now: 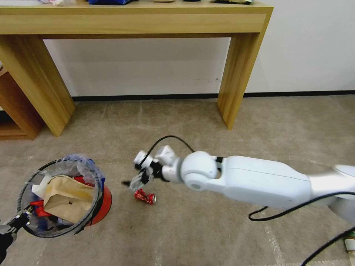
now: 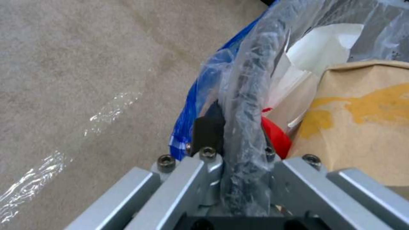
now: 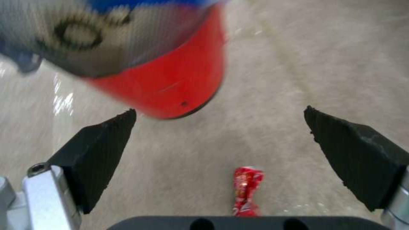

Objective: Pick up the trash bin and place the garbage on the floor into it.

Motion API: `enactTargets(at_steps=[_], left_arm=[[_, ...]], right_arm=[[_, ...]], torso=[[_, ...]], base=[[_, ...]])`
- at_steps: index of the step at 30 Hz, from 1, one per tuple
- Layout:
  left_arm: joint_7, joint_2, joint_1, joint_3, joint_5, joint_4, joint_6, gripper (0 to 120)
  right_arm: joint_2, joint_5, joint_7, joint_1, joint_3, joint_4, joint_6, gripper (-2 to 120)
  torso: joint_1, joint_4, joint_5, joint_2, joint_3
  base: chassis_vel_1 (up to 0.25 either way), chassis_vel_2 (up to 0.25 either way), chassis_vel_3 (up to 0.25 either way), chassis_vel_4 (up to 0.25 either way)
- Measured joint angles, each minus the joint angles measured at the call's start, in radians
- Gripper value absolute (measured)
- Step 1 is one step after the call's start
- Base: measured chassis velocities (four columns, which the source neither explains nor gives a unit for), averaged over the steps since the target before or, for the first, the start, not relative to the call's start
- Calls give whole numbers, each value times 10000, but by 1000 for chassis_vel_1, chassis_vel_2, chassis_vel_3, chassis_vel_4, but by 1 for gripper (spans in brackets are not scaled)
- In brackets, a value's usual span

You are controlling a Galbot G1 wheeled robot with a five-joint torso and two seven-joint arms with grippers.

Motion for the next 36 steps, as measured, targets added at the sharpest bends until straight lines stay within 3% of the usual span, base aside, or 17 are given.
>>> enactTargets(at_steps=[6, 14, 23, 36], left_arm=[[43, -59, 100, -128, -85, -36, 0, 1], [82, -167, 21, -47, -23, -6, -1, 1], [76, -226, -69, 68, 113, 103, 0, 1], [67, -260, -122, 210, 253, 119, -1, 1]], right_arm=[[950, -521, -360, 152, -550, -868, -770, 99], [1342, -1289, -262, -122, -813, -1649, -1777, 90], [1404, -2097, -385, -736, -1082, -2792, -1766, 93], [972, -2549, -372, -1394, -977, -2993, -1444, 95]], torso=[[0, -1, 0, 0, 0], [-2, -3, 1, 0, 0], [-2, -2, 2, 0, 0], [-2, -3, 3, 0, -1]], base=[[0, 0, 0, 0], [0, 0, 0, 0], [0, 0, 0, 0], [0, 0, 0, 0]])
